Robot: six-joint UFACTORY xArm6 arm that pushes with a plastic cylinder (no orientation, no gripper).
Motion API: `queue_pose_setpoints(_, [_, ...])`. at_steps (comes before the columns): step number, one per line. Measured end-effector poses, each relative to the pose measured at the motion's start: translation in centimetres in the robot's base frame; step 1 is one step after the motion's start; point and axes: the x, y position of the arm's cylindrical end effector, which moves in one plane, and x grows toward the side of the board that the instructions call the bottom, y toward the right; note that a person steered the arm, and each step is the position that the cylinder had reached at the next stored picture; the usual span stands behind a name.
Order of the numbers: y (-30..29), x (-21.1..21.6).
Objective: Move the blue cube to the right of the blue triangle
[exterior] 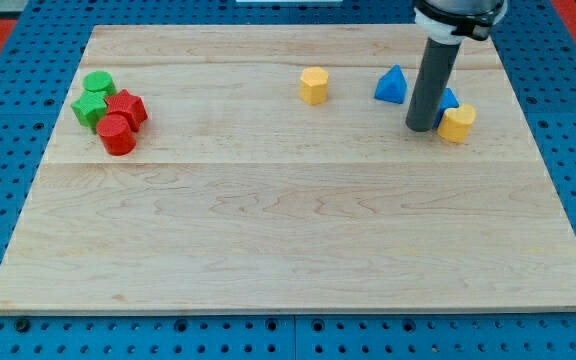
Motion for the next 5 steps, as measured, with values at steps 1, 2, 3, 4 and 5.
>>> queue_pose_setpoints(1, [1.3, 0.0])
queue_pose_setpoints(2, [1.4, -1.7])
queue_pose_setpoints(3, [1.5, -3.5])
queue_pose_setpoints(4, [1.2, -4.3])
queue_pose_setpoints(5, [-0.9, -2.6])
